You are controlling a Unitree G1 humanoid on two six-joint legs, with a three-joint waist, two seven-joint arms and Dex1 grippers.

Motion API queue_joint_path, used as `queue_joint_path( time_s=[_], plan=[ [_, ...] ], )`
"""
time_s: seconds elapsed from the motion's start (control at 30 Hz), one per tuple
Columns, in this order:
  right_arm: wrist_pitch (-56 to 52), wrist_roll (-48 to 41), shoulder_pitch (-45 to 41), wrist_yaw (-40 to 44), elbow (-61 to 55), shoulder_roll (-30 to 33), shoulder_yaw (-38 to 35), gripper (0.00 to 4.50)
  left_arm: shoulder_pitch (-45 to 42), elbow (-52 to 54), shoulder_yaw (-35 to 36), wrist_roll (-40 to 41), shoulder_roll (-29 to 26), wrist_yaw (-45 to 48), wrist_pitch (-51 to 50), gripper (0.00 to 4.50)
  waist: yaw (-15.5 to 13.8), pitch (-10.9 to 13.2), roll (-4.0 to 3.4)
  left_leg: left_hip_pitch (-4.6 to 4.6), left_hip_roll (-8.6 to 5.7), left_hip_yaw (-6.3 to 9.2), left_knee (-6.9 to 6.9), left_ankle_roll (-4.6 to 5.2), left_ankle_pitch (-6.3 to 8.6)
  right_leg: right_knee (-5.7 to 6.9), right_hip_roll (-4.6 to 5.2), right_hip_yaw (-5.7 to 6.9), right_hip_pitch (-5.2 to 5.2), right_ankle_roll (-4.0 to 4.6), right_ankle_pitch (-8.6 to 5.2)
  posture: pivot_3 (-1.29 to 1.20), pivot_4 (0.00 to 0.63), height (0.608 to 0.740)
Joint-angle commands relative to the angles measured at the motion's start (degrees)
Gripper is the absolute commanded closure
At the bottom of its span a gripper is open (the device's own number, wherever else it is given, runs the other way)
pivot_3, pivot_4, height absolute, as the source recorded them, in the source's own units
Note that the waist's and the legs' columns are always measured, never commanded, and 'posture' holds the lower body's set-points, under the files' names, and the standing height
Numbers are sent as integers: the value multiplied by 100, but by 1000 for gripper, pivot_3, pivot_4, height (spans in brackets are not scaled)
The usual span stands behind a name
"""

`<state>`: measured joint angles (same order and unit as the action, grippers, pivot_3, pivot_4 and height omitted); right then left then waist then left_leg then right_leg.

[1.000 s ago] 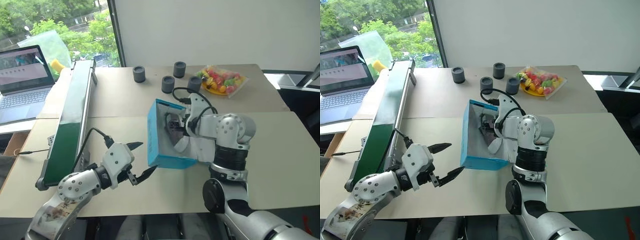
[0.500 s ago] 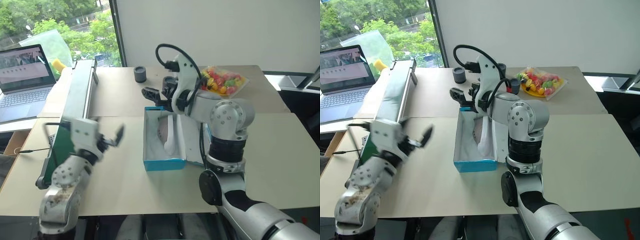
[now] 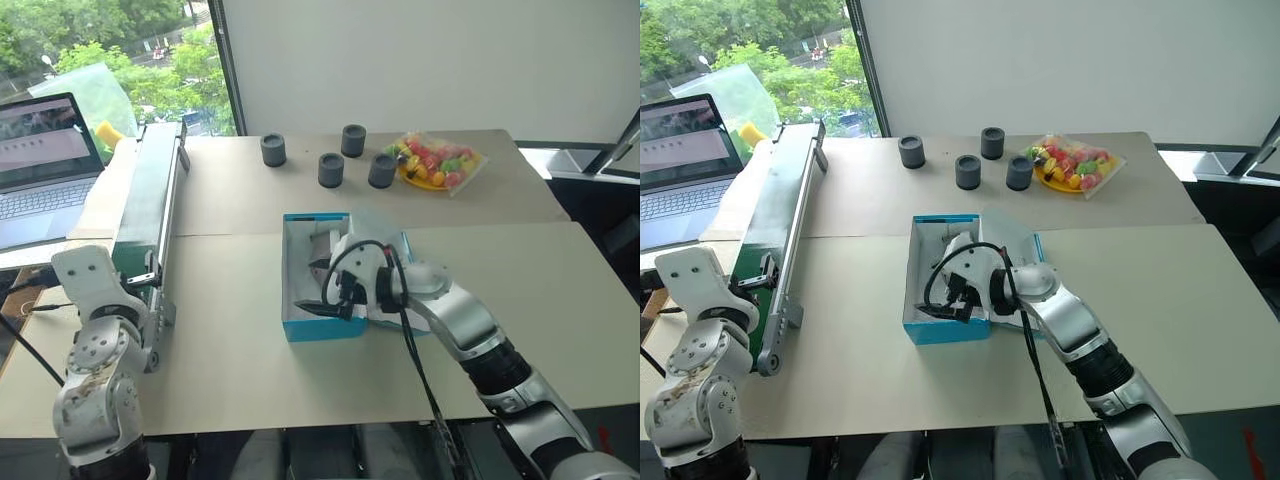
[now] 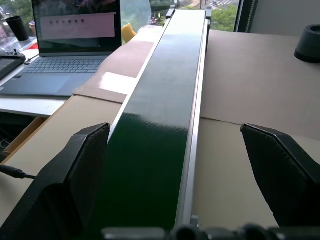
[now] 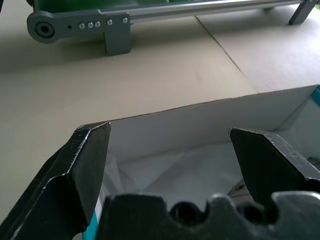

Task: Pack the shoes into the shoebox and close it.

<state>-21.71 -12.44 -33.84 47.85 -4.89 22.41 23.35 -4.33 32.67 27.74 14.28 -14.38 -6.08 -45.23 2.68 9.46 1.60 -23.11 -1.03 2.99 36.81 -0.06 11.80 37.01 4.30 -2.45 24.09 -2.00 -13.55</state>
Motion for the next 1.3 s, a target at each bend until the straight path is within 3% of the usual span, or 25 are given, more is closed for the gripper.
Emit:
queue_joint_path(
  time_s=[0.03,0.3,0.47,1.3],
  plan=[
    [193,-345,78,175,-121,-329,-233,42,24,22,136,-11,-120,70,23,0,-23,0,1,0,0,1,0,0,0,0,0,1,0,1,0,0,150,740],
    [247,-316,197,205,-102,-642,-345,42,94,24,218,-23,-122,102,3,0,-59,0,7,-4,-2,27,1,-1,1,-1,8,0,3,-1,2,0,150,740],
    [112,167,46,-405,126,-781,-365,42,86,-59,194,-67,-266,144,-197,0,-51,0,7,-1,-2,27,1,-1,1,1,7,-2,4,0,2,0,150,740],
    [-827,291,298,-1333,-472,-1152,-316,42,-92,-464,408,332,-575,647,-877,0,-43,0,7,-3,-3,31,0,-2,1,2,8,-3,7,0,3,0,150,740]
  ],
)
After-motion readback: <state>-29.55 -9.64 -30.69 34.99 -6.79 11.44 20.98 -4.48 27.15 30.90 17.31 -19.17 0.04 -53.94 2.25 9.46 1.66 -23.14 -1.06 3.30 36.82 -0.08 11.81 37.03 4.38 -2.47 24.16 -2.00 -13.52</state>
